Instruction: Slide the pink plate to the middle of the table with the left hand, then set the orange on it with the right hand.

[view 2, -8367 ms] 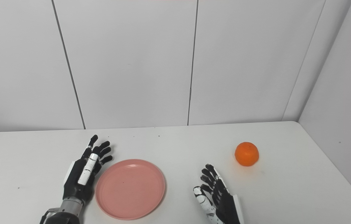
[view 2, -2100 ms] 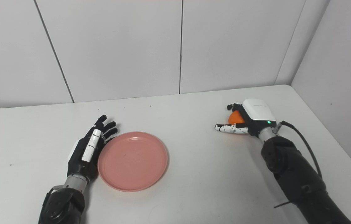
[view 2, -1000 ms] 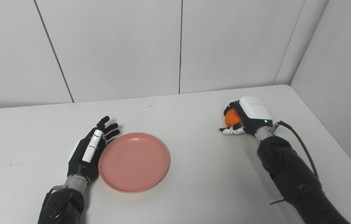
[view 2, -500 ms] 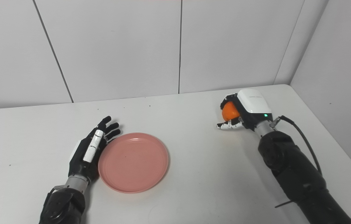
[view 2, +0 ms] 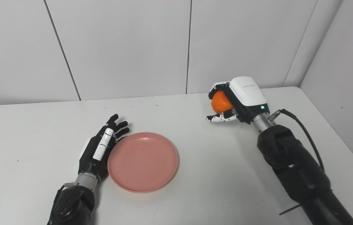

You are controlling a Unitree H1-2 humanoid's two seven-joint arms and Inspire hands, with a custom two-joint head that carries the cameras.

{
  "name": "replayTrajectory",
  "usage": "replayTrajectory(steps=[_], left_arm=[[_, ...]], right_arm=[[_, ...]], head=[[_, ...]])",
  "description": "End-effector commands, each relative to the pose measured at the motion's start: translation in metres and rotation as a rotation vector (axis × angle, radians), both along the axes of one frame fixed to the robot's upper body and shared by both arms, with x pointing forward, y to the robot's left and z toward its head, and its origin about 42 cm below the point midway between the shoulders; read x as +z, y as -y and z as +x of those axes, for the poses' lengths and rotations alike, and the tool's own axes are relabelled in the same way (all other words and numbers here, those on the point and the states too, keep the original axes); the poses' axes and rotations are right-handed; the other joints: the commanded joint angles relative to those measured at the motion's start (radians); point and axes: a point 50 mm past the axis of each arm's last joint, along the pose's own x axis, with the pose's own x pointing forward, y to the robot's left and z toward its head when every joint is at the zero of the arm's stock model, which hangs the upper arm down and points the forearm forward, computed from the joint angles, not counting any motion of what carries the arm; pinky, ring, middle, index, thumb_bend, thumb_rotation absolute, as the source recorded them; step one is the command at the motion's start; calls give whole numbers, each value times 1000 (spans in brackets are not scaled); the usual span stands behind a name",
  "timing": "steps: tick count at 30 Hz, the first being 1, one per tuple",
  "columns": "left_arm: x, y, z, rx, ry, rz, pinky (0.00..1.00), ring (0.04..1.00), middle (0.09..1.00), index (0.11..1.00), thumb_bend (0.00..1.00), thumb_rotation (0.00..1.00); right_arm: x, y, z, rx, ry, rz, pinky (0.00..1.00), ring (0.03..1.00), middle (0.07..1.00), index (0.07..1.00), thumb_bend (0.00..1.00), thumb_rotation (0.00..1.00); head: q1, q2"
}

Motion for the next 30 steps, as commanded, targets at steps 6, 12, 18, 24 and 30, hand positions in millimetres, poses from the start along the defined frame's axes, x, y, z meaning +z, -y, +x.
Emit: replayTrajectory(steps=[6,12,18,24,30], left_arm=[[15,13,4,-3,56,-9,769,823,833,898,765,671],[15,15,3,3,48,-15,782,817,824,894,748,657],[15,16,3,4,49,-25,788,821,820,892,741,655],[18,16,3,8,44,-31,783,814,807,887,741,649],[19,20,4,3,49,-40,790,811,803,887,759,647]], right_arm=[[48,-24,-4,145,176,44,301,383,496,489,493,162],[52,-54,-12,240,170,76,298,379,496,488,491,164],[56,-84,-23,331,169,67,315,389,487,489,489,164],[57,-103,-33,401,150,46,325,400,496,489,489,168],[56,-109,-40,437,137,21,289,351,457,487,490,170]], head=[[29,3],[36,6],[48,12],[59,23],[125,33]])
